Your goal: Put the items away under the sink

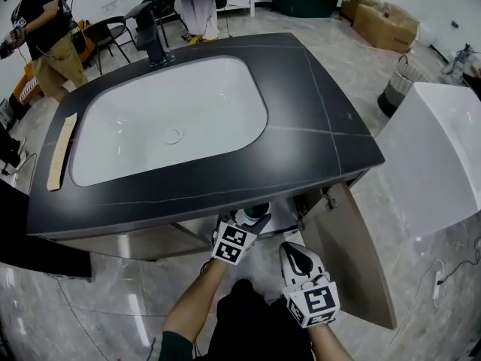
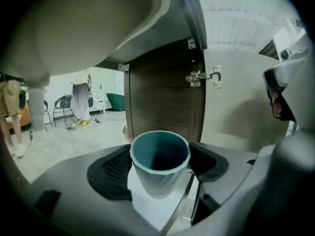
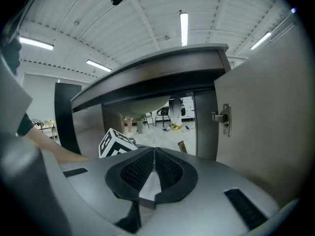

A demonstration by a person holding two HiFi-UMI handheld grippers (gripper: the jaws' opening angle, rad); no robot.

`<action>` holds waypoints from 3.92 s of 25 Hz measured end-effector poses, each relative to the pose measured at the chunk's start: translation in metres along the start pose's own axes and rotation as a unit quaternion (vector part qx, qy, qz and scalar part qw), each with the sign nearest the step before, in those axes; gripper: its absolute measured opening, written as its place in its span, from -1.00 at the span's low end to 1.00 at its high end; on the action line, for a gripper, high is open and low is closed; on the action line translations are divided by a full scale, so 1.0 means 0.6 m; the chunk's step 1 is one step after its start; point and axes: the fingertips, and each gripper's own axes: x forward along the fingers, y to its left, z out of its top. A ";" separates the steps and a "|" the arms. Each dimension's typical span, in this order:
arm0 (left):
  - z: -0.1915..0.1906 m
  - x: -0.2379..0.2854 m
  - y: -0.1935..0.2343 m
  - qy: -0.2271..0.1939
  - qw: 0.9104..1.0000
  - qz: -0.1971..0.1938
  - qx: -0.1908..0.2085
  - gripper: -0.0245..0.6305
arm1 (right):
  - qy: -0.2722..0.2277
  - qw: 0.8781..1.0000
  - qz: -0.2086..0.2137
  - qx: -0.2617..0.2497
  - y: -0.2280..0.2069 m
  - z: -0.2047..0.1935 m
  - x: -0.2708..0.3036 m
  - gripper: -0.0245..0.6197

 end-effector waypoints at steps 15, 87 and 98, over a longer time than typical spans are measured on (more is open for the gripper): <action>-0.117 0.188 0.095 0.007 0.997 0.059 -0.047 0.19 | 0.005 1.000 -0.005 0.000 -0.047 -0.149 0.065 -0.79; 0.553 -0.845 0.188 0.047 0.964 0.223 -0.139 -0.81 | 0.035 0.993 0.108 0.021 0.421 0.772 -0.257 -0.79; 0.390 -0.821 0.465 0.152 0.932 0.254 -0.210 -0.24 | 0.097 0.991 0.091 0.010 0.486 0.779 -0.093 -0.79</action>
